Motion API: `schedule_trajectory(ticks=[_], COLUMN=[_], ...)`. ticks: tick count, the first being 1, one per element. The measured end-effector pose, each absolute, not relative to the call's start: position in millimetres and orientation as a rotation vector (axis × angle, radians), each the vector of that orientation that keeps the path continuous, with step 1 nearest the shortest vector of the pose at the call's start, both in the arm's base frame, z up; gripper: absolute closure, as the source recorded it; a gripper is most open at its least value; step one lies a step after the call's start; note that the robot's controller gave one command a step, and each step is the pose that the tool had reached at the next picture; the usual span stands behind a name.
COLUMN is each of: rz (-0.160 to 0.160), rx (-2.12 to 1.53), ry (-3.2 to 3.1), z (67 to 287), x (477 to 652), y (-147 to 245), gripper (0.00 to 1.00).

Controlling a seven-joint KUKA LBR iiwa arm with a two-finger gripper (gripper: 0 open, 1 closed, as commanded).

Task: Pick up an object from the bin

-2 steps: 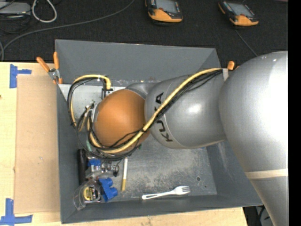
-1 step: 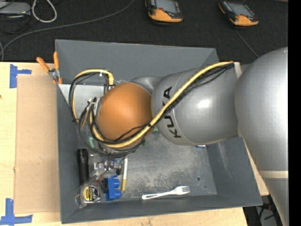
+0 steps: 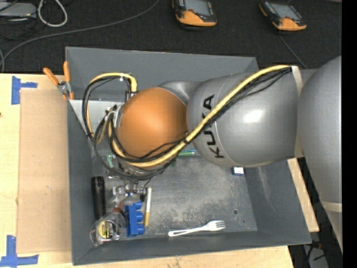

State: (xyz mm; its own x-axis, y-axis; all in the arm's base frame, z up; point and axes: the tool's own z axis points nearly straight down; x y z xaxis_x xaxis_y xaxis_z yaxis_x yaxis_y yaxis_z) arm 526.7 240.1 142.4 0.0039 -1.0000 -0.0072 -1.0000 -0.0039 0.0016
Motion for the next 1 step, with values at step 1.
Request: schedule_trajectory(ticks=[1], rz=[0.011], rx=[-2.224], ry=[2.215], z=[161.2], x=[526.5], y=[240.0], gripper=[1.0])
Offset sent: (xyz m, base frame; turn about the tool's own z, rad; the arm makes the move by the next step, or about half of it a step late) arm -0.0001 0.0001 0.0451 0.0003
